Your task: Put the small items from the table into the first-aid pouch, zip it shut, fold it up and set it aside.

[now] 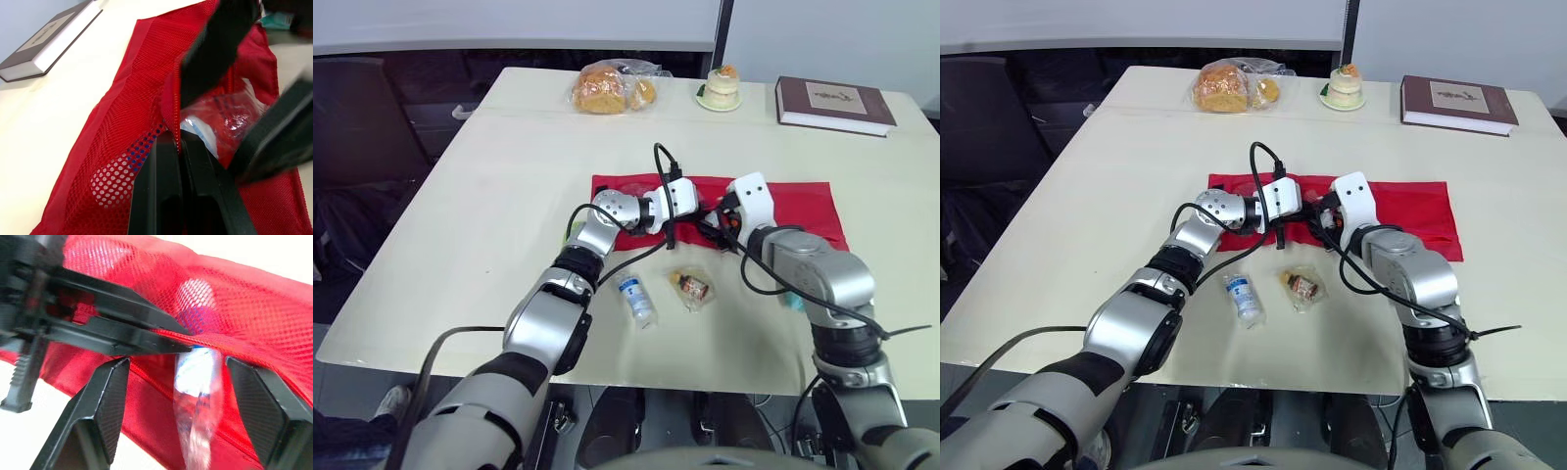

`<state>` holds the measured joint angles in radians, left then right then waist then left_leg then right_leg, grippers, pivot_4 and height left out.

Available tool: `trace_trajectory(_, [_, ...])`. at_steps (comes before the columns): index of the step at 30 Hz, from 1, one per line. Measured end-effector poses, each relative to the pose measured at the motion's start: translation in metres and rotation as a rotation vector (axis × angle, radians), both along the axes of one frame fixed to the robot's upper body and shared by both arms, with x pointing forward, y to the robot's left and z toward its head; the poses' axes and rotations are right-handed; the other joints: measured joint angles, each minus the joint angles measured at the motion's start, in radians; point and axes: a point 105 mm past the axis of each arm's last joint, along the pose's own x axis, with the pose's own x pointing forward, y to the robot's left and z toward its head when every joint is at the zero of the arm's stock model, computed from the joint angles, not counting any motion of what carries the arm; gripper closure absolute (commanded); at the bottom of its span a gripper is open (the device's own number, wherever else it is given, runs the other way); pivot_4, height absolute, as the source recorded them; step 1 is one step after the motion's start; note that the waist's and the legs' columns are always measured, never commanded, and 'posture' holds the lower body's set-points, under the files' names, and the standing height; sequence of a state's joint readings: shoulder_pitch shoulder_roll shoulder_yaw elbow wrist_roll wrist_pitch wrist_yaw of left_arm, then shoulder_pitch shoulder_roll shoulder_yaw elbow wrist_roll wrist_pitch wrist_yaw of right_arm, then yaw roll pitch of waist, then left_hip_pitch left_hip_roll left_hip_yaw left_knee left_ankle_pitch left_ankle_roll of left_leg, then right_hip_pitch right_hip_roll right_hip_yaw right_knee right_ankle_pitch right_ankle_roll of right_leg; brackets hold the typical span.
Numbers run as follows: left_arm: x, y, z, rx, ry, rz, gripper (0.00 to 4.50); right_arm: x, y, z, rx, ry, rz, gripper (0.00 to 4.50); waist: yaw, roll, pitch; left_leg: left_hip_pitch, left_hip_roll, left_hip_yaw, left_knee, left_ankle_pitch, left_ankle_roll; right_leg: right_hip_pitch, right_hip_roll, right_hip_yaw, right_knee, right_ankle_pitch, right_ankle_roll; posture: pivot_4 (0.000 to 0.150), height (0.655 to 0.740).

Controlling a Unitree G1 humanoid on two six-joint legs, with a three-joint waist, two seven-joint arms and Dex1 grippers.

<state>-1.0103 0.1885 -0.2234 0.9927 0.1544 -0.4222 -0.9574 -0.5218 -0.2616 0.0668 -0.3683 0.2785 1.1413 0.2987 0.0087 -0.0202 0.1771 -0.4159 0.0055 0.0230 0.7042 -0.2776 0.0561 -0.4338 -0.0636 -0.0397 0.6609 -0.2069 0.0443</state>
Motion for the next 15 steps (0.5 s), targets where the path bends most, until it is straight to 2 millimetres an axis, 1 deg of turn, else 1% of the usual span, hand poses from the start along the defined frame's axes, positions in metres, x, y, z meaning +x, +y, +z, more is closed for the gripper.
trace_trajectory(1, [0.000, 0.000, 0.000, 0.000, 0.001, -0.001, 4.50, -0.006, -0.004, 0.003, -0.012, -0.008, 0.027, 1.04, 0.000, 0.000, 0.000, 0.000, 0.000, 0.000, 0.000, 0.000, 0.000, 0.000, 0.000, 0.000, 0.000, 0.000, 0.000, 0.150, 0.7289])
trace_trajectory(2, [0.000, 0.000, 0.000, 0.000, 0.001, 0.001, 4.50, -0.008, -0.005, 0.004, -0.016, -0.012, 0.034, 1.04, 0.000, 0.000, 0.000, 0.000, 0.000, 0.000, 0.000, 0.000, 0.000, 0.000, 0.000, 0.000, 0.000, 0.000, 0.000, 0.150, 0.7289])
trace_trajectory(4, [0.000, 0.001, 0.000, 0.001, 0.002, 0.002, 4.50, -0.016, -0.019, 0.011, -0.040, -0.031, 0.054, 1.04, 0.001, 0.000, 0.000, 0.000, 0.000, 0.000, 0.000, 0.000, 0.000, 0.000, 0.000, 0.000, -0.001, 0.000, 0.000, 0.150, 0.7289])
trace_trajectory(6, [0.000, 0.001, 0.000, 0.002, 0.002, 0.003, 4.50, -0.018, -0.024, 0.015, -0.044, -0.041, 0.056, 1.04, 0.002, 0.000, 0.000, 0.000, 0.000, 0.000, 0.000, 0.000, 0.000, 0.000, 0.000, 0.000, -0.001, 0.000, 0.000, 0.150, 0.7289])
trace_trajectory(8, [0.000, 0.001, -0.001, 0.002, 0.003, 0.003, 4.50, -0.021, -0.034, 0.013, -0.057, -0.030, 0.058, 1.56, 0.003, 0.000, 0.000, 0.000, 0.000, 0.000, 0.000, 0.000, 0.000, 0.000, 0.000, 0.000, -0.001, 0.000, 0.000, 0.150, 0.7289])
trace_trajectory(9, [0.000, 0.001, -0.001, 0.002, 0.003, 0.003, 4.50, -0.023, -0.040, 0.009, -0.067, -0.016, 0.058, 1.99, 0.003, 0.000, 0.000, 0.000, 0.000, 0.000, 0.000, 0.000, 0.000, 0.000, 0.000, 0.000, -0.001, 0.000, 0.000, 0.150, 0.7289])
trace_trajectory(10, [0.000, 0.001, -0.001, 0.001, 0.005, 0.004, 4.50, -0.025, -0.044, 0.006, -0.080, -0.003, 0.062, 2.27, 0.003, 0.000, 0.000, 0.000, 0.000, 0.000, 0.000, 0.000, 0.000, 0.000, 0.000, 0.000, -0.001, 0.000, 0.000, 0.150, 0.7289])
trace_trajectory(13, [0.002, 0.001, 0.001, -0.037, 0.047, 0.019, 4.50, -0.030, -0.053, -0.002, -0.122, 0.010, 0.084, 3.72, 0.003, 0.000, 0.000, 0.000, 0.000, 0.000, 0.000, 0.000, 0.000, 0.000, 0.000, 0.000, -0.001, 0.000, 0.000, 0.150, 0.7289])
trace_trajectory(14, [0.003, 0.002, 0.001, -0.059, 0.075, 0.028, 4.50, -0.031, -0.058, -0.004, -0.172, 0.003, 0.096, 4.10, 0.001, 0.000, 0.000, 0.000, 0.000, 0.001, 0.000, 0.000, 0.000, 0.000, 0.000, 0.000, -0.001, 0.000, 0.000, 0.150, 0.7289])
trace_trajectory(15, [0.002, 0.002, 0.001, -0.057, 0.077, 0.028, 4.50, -0.029, -0.058, -0.007, -0.208, -0.012, 0.104, 4.35, -0.001, 0.000, 0.000, 0.000, 0.000, 0.001, 0.000, 0.000, 0.000, 0.000, 0.000, 0.000, -0.001, 0.000, 0.000, 0.150, 0.7289])
